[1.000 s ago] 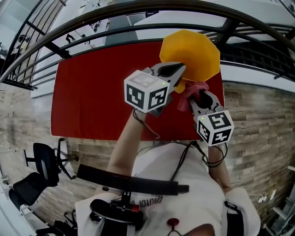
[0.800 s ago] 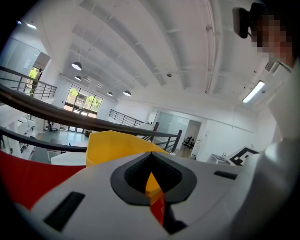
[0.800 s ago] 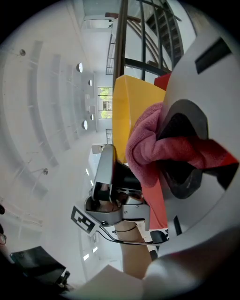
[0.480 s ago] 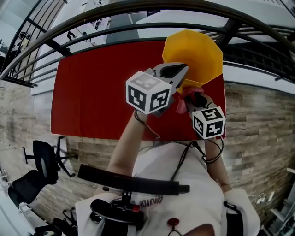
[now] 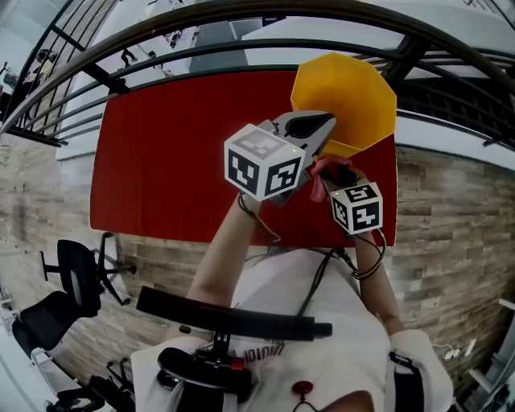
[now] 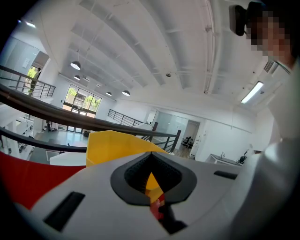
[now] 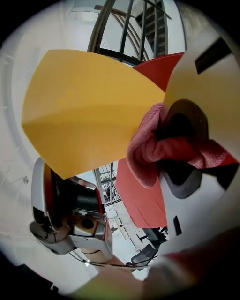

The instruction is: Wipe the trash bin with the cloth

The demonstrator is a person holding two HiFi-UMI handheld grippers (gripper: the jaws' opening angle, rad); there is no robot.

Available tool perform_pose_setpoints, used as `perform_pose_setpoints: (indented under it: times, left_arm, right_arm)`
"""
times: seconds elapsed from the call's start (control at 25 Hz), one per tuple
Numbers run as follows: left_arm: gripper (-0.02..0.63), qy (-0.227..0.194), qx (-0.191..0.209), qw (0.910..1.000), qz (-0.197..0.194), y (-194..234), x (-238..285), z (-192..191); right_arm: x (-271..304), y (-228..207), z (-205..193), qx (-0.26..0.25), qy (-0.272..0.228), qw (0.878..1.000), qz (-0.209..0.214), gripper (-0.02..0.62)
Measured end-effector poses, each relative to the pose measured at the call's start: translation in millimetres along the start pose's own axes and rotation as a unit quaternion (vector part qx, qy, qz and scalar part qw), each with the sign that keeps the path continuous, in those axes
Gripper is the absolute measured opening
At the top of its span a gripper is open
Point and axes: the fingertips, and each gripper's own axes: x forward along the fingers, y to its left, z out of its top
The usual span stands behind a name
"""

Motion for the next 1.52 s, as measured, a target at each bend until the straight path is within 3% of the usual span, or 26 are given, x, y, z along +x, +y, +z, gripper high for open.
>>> perform_pose_setpoints:
  times: [1.52]
  left_arm:
    - [0.003,0.004,0.017,0.9998,-0.01,-6.2,-1.0,2.4]
  right_arm:
    - [63.4,-17.9,-72.9,-0.015,0.126,0.992,-0.006,0.1]
